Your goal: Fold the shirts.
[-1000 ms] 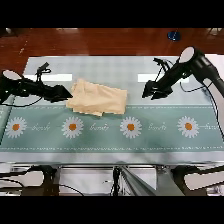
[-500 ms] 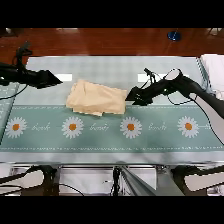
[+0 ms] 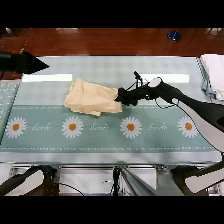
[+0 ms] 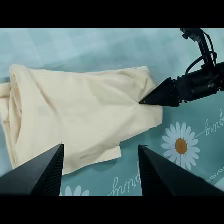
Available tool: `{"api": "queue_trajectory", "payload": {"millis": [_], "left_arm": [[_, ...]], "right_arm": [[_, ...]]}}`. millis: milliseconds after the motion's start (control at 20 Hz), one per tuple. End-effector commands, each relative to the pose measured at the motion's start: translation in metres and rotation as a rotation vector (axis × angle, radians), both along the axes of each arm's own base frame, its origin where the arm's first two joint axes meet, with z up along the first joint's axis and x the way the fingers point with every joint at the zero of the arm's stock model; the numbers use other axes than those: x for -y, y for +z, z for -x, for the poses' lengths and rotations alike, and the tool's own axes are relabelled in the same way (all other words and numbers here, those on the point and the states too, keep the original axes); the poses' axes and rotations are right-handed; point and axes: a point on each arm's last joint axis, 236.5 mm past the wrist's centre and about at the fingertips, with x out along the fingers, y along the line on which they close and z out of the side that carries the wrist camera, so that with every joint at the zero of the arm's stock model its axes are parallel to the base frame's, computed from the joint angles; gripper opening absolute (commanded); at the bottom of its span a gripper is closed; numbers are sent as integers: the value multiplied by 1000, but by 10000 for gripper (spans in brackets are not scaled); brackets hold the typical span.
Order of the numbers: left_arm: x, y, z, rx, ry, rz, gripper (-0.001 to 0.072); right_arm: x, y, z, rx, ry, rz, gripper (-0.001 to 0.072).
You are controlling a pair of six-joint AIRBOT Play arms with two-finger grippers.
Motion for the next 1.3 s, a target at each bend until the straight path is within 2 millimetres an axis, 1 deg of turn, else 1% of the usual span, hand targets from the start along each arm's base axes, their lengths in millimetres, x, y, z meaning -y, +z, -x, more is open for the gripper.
{"api": "queue_trajectory", "payload": {"millis": [0, 100, 150, 200, 250, 300, 400, 500, 600, 700, 750, 800, 850, 900, 950, 1000, 1100, 1150, 1200, 1250], "left_arm": [[1, 9, 4, 25, -1, -7, 532], [0, 9, 3, 24, -1, -8, 532], [-1, 8, 3, 23, 0, -13, 532], [-1, 8, 3, 22, 1, -16, 532], [-1, 8, 3, 21, 2, -18, 532], [-1, 8, 3, 21, 2, -18, 532], [-1, 7, 4, 20, 1, -17, 531], [-1, 7, 4, 19, 3, -16, 531], [-1, 7, 4, 19, 3, -16, 530], [-1, 6, 4, 16, 3, -15, 530], [-1, 6, 4, 16, 3, -15, 530], [-1, 6, 4, 15, 2, -15, 530], [-1, 6, 5, 13, -2, -16, 530], [-1, 6, 5, 13, -4, -17, 530], [-1, 6, 5, 13, -4, -17, 530], [-1, 5, 5, 12, -4, -18, 530], [-2, 4, 6, 6, -5, -26, 530], [-4, 1, 7, 0, -5, -40, 530], [-7, -2, 8, -9, -4, -56, 530], [-12, -6, 9, -15, 3, -80, 530]], "right_arm": [[-17, 12, -12, 36, -55, -61, 22], [-19, 46, -12, 73, 2, -154, 22], [-14, 68, -13, 99, 23, -177, 22], [-4, 96, -16, 138, 32, -190, 21], [11, 125, -21, 166, 15, -188, 21], [29, 153, -23, 184, -9, -171, 21], [75, 204, -19, 232, -36, -87, 21], [129, 250, -2, 265, -59, 40, 21], [183, 296, 22, 300, -115, 155, 21], [226, 331, 43, 321, -204, 206, 21], [248, 344, 55, 318, -259, 225, 21], [272, 350, 69, 296, -309, 251, 21], [293, 348, 83, 251, -347, 279, 21], [316, 342, 102, 178, -386, 309, 21], [335, 341, 112, 155, -448, 325, 21], [355, 345, 118, 157, -531, 337, 21], [387, 347, 132, 141, -663, 372, 21], [400, 347, 138, 129, -711, 393, 21], [413, 344, 144, 110, -753, 418, 21], [418, 339, 148, 89, -774, 427, 21]]}}
